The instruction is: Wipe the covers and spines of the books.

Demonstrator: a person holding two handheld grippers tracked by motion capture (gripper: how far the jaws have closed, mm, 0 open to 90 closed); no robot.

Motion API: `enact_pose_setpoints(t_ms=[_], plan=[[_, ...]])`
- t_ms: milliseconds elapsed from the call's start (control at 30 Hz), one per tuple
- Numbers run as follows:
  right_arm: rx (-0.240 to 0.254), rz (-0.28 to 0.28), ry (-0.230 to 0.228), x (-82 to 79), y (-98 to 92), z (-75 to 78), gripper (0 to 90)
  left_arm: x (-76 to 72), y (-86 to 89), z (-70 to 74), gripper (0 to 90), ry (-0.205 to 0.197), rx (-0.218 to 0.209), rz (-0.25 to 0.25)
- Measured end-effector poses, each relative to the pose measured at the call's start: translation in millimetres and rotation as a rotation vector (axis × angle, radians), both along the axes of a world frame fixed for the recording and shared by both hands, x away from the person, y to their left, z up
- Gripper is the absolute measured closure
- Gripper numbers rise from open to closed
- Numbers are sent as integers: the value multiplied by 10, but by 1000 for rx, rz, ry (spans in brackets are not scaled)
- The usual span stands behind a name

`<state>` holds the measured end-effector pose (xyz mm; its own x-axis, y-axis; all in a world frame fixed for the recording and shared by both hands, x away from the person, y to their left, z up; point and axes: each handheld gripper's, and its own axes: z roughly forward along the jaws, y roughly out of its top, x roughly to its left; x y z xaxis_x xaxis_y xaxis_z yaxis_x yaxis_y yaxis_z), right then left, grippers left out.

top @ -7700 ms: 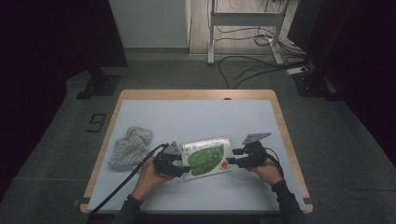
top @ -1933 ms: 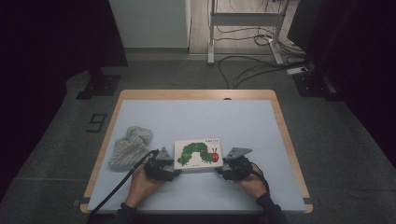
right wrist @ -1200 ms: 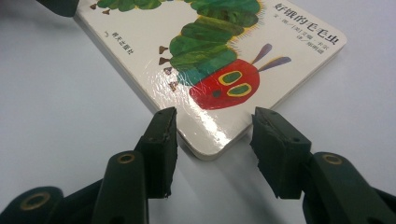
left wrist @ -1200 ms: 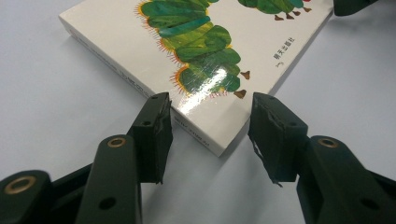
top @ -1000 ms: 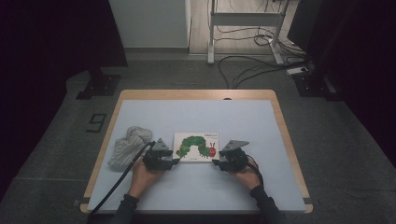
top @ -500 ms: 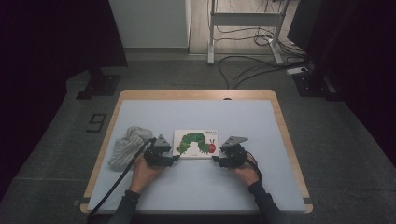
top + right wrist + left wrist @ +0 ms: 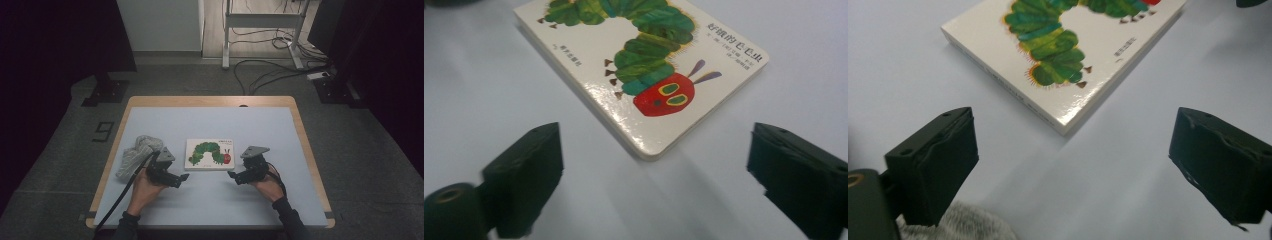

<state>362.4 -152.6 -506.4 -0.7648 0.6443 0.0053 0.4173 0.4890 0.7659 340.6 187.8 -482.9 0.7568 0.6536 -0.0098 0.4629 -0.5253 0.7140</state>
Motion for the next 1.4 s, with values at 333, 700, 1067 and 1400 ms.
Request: enact_pose_setpoints(t_ms=[333, 700, 1067, 1400], plan=[[-11, 14, -35, -212, -150, 214, 0, -336, 109, 105, 0, -55, 11, -2], [-21, -20, -40, -393, -388, 206, 0, -588, 303, -25, 0, -56, -1, 26], [-17, -79, -9, -475, -585, -85, 10, -722, 356, -317, 0, -20, 21, 36], [-58, -100, 44, -459, -603, -301, 0, -647, 292, -455, 0, 64, 45, 14]])
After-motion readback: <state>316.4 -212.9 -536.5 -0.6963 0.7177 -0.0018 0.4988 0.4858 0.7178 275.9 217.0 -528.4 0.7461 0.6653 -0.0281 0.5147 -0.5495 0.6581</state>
